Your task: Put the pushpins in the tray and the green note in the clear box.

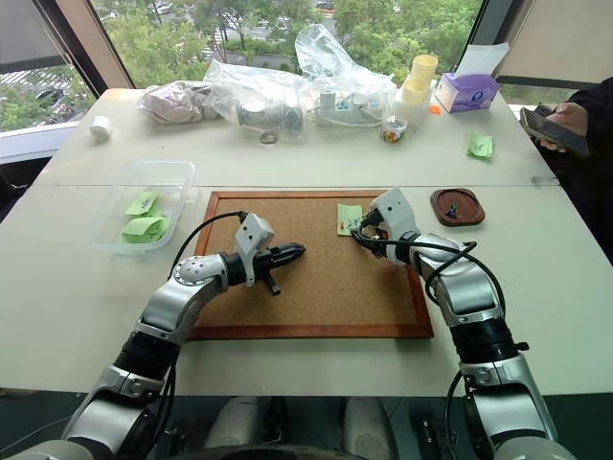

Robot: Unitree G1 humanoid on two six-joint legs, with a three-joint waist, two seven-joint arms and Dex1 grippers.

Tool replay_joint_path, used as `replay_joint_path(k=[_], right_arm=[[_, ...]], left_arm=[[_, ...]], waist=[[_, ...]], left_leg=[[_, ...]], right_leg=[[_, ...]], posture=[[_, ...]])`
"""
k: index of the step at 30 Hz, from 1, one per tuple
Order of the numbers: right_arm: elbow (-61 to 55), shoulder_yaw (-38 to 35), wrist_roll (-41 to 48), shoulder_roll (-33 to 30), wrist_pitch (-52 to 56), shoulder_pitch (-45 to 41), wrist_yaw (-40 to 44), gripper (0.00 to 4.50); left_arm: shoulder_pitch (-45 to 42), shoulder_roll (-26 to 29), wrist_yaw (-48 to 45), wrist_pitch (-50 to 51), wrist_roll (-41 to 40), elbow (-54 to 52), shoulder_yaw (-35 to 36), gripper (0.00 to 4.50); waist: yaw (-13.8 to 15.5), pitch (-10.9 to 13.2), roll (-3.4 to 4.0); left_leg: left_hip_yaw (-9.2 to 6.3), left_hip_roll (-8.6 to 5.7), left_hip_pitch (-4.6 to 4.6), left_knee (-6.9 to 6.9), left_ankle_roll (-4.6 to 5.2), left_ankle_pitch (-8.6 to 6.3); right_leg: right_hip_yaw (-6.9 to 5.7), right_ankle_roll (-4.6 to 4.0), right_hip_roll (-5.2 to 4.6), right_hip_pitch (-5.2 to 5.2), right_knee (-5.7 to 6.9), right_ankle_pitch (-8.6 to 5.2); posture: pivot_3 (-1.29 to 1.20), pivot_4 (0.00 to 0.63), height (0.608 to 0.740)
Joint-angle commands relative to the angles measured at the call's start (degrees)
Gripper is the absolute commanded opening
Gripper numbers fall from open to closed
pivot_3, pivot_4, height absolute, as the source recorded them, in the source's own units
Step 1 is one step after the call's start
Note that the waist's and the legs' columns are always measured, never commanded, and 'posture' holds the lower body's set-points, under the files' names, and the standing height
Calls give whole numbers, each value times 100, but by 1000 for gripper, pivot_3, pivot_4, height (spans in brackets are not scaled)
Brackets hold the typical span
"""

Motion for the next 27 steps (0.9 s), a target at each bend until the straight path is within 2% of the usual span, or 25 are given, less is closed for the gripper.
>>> replay_joint_path(k=[1, 3, 11, 20, 25, 27], right_arm=[[-40, -51, -48, 40, -155, -87, 44, 919], [-40, -57, -66, 52, -161, -91, 55, 22], [-564, -282, 54, -163, 177, -35, 116, 22], [-1284, -1225, 514, -98, 1218, -435, -425, 22], [-1025, -1724, 394, 43, 1442, -696, -1100, 22], [-577, -2071, 22, 141, 1319, -877, -1948, 22]], left_arm=[[210, 82, 17, 147, 94, 138, -44, 0], [227, 96, 12, 149, 94, 126, -44, 0], [241, 102, 17, 185, 95, 111, -55, 0], [249, 85, -34, 238, 103, 164, -132, 0], [234, 92, -61, 242, 117, 187, -154, 0], [222, 93, -69, 232, 124, 199, -162, 0]], waist=[[-2, 0, 0], [-8, 0, 0], [1, 0, 0], [19, 0, 0], [15, 0, 0], [12, 0, 0]], left_leg=[[0, 0, 0, 0, 0, 0], [0, 0, 1, 0, 0, 0], [0, 2, 1, 0, 0, 0], [-2, 2, -2, 0, 1, -1], [-2, 3, -2, -1, 1, -1], [-1, 2, -2, -1, 1, -1]], right_leg=[[0, 0, 0, 0, 0, 0], [0, 0, 1, 0, 0, 0], [0, 0, 0, 0, 1, 0], [-1, 0, -3, -2, 0, 0], [-1, -1, -4, -1, 0, 0], [-1, -1, -4, -1, 0, 0]], posture=[[0, 150, 740], [0, 150, 740], [0, 150, 740], [0, 150, 740], [0, 150, 740], [0, 150, 740]])
